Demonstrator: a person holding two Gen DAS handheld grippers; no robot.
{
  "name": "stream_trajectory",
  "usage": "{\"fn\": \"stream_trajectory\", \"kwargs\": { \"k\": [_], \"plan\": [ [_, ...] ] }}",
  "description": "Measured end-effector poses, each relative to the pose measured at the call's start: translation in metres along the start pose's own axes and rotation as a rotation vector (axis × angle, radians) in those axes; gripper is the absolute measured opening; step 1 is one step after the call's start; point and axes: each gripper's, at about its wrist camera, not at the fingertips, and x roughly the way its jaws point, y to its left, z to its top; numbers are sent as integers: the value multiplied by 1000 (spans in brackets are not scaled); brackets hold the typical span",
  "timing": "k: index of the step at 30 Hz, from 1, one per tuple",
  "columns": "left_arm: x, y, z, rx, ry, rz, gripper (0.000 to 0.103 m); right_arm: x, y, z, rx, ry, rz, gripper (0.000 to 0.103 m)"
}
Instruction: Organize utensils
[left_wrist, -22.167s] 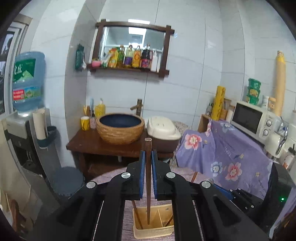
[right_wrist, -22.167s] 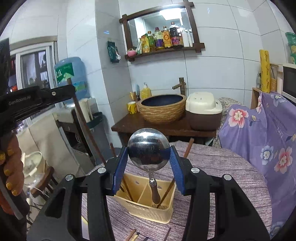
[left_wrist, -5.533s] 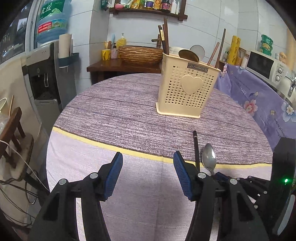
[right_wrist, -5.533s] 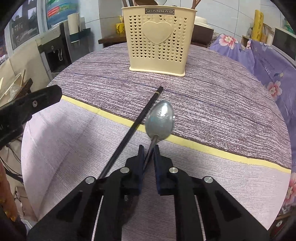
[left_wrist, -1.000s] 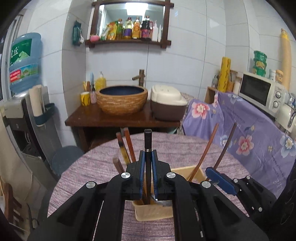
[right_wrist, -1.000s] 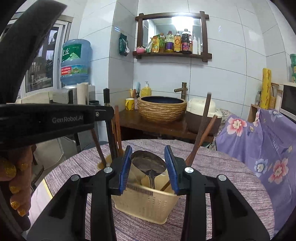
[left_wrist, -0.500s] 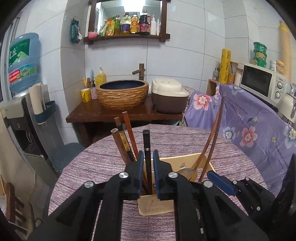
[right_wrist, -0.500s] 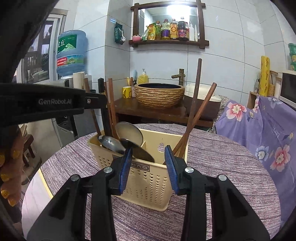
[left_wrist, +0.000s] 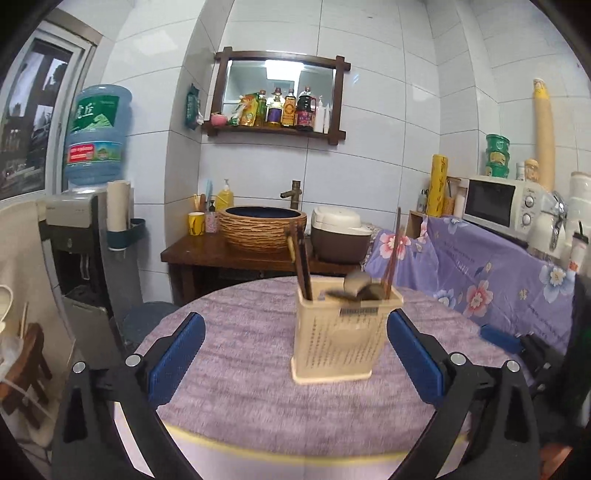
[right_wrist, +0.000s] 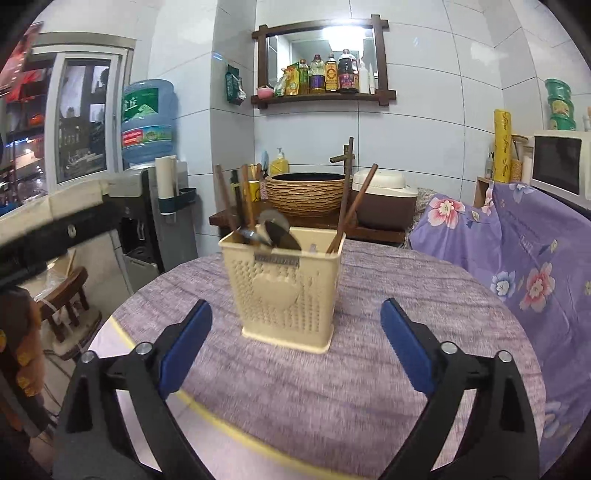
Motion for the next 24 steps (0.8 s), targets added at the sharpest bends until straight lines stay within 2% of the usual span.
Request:
{"fn": "stream_trajectory", "kwargs": {
  "k": [6, 9, 11, 15, 18, 24],
  "plan": [
    [-58, -11, -76, -25, -11, 46, 98, -61, 9, -80, 2, 40, 7, 97],
    [-85, -20, -101, -22, -30, 82, 98, -95, 15, -107, -28, -9, -35, 97],
    [-97, -24, -111, -16, -39, 75, 98, -118, 17, -119, -21, -31, -24, 97],
    [-115, -29, -122, 4, -32, 58, 98, -151, 23, -131, -16, -79, -18, 97],
    [-129, -27, -129, -18, -49, 48, 98, -167, 30, -136, -41, -112, -31, 97],
    [-138, -30, -140, -5, -42, 29, 98, -173, 34, -139, -47, -129, -19, 97]
  ]
}}
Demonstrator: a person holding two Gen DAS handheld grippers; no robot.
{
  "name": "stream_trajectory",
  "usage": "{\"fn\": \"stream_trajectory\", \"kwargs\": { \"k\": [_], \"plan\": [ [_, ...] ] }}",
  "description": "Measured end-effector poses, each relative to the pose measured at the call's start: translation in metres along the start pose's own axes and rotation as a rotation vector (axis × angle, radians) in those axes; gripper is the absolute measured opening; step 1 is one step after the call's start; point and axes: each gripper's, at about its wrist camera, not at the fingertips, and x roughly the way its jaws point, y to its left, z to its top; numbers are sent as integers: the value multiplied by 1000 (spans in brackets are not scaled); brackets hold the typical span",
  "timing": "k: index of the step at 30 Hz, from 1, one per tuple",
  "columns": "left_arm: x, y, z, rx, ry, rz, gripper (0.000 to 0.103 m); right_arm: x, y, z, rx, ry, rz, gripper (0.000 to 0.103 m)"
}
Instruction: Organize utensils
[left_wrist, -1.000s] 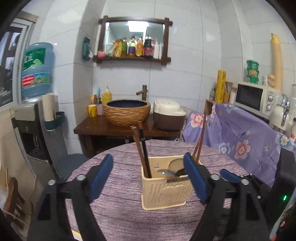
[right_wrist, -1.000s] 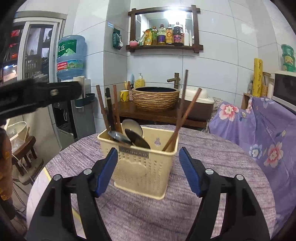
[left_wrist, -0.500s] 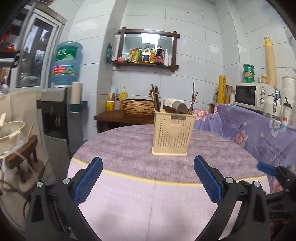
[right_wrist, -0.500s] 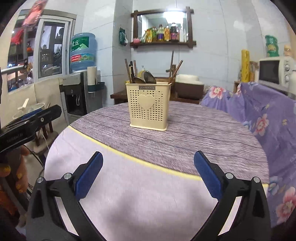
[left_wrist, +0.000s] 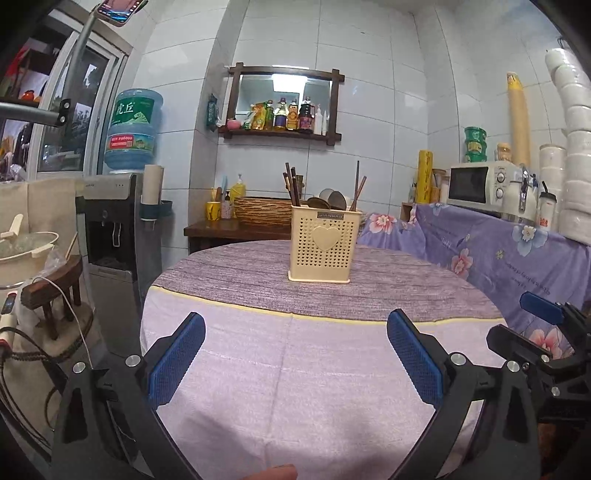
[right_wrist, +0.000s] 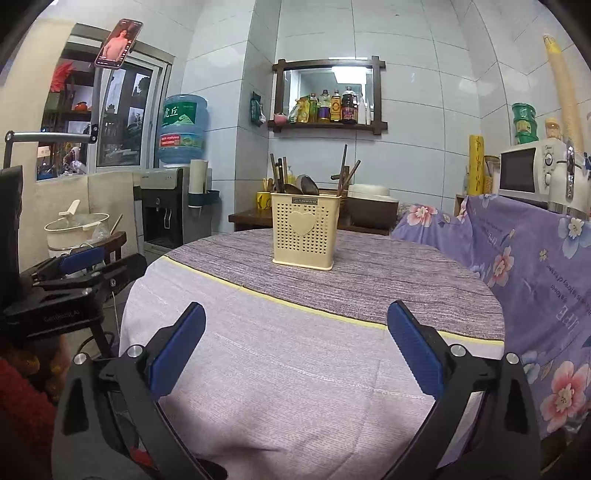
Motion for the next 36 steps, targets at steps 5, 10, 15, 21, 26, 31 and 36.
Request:
{"fn": "stream_trajectory", "kwargs": {
  "k": [5, 10, 15, 21, 26, 31, 36],
  "plan": [
    [-1, 1, -1, -5, -8, 2, 98, 1, -2, 0, 10, 2, -1, 97],
    [-4, 0, -3, 6, -11, -6, 98, 1, -4, 0, 12, 5, -1, 97],
    [-3, -2, -4, 9, -4, -11, 98, 2, -5, 0, 13, 8, -1, 97],
    [-4, -4, -2, 25, -5, -13, 98, 2, -4, 0, 14, 8, -1, 97],
    [-4, -7, -2, 35, -3, -15, 98, 2, -4, 0, 14, 10, 0, 97],
    [-4, -6, -2, 39, -3, -13, 98, 2, -4, 0, 13, 12, -1, 97],
    [-3, -7, -2, 41, 3, -18, 98, 3, -4, -1, 12, 14, 2, 97]
  ]
}}
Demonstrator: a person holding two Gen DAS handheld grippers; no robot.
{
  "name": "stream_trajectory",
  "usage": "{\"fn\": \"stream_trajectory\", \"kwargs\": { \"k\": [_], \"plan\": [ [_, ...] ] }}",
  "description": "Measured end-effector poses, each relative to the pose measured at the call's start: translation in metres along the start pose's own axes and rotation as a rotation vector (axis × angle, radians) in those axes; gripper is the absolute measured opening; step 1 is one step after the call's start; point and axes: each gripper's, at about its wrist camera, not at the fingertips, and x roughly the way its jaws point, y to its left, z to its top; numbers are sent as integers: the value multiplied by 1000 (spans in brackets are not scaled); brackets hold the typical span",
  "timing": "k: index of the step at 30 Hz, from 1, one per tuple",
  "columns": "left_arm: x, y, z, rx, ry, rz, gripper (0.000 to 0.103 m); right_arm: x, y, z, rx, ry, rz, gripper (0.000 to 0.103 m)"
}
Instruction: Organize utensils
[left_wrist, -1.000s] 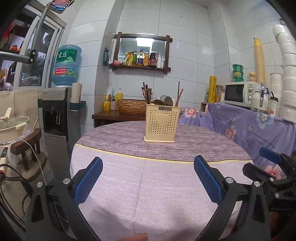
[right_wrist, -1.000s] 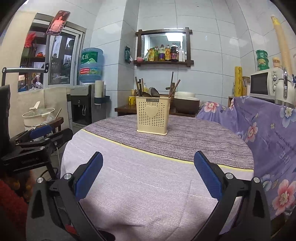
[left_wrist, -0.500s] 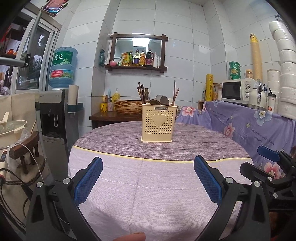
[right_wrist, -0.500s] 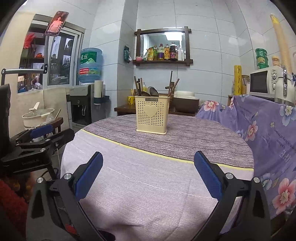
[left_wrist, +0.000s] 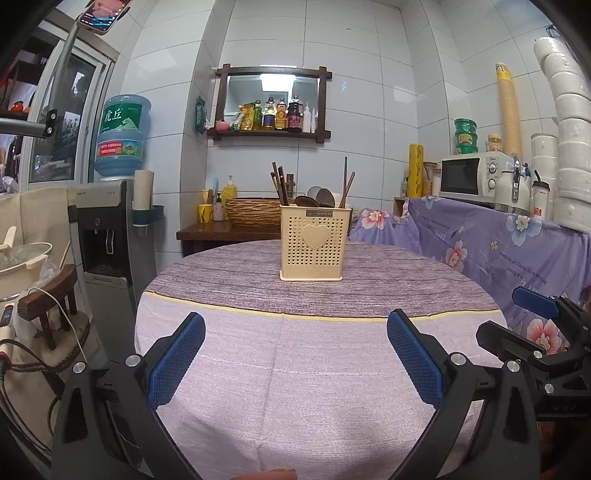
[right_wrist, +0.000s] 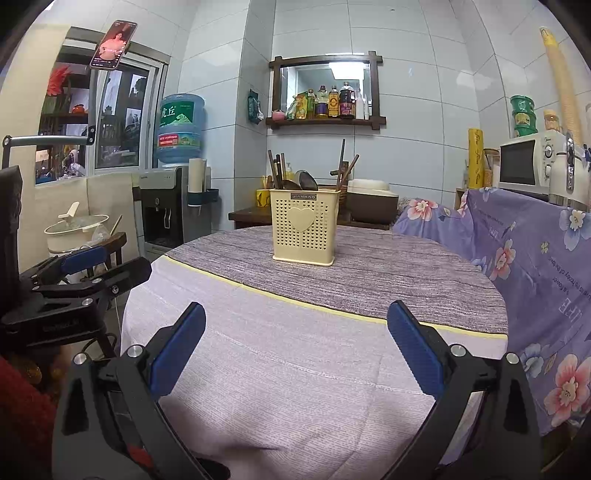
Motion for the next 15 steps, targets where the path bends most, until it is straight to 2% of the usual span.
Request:
{"fn": "stream_trajectory", "kwargs": {
  "k": [15],
  "plan": [
    [1, -1, 1, 9, 4, -7, 98, 1, 0, -1, 1, 4, 1, 97]
  ]
}}
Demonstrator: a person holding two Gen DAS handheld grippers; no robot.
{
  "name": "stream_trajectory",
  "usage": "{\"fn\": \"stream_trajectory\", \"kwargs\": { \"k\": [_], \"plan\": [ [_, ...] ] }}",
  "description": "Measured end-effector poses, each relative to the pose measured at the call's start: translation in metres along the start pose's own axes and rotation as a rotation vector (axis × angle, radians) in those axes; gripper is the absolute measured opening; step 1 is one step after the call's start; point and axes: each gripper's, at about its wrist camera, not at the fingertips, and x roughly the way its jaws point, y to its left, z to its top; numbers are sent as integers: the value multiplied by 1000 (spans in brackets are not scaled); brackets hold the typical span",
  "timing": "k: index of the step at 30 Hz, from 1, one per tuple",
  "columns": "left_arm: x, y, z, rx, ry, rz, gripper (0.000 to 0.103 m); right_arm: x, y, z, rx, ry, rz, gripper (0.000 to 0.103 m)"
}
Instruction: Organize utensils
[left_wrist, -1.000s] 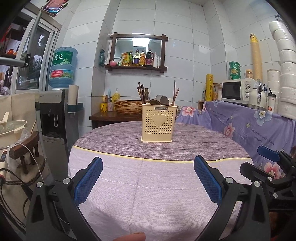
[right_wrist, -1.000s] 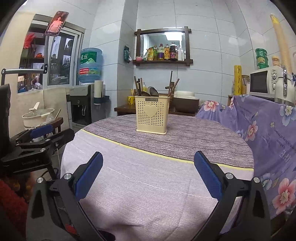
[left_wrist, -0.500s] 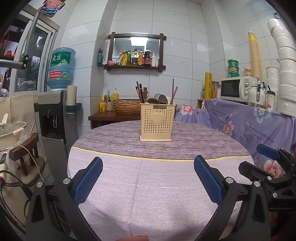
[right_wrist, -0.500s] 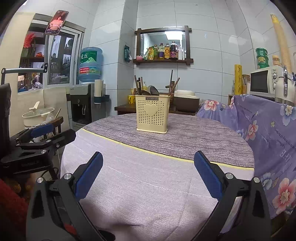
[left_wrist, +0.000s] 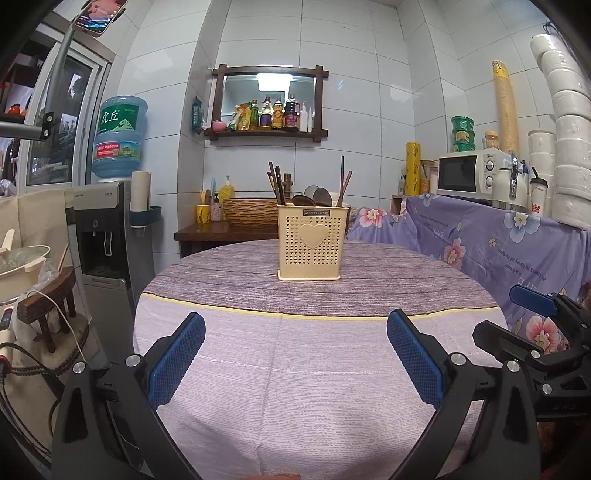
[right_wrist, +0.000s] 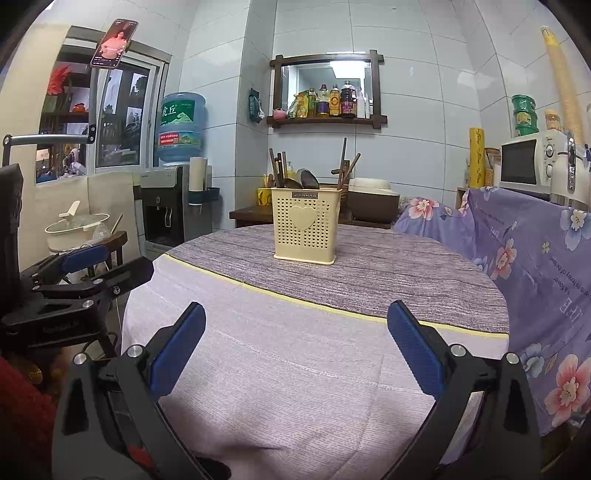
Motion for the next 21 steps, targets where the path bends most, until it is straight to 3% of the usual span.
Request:
{"fn": "stream_trajectory", "kwargs": {
  "k": [21],
  "plan": [
    [3, 4, 0, 9, 16, 7, 98, 5, 0, -3, 8, 11, 2, 97]
  ]
}}
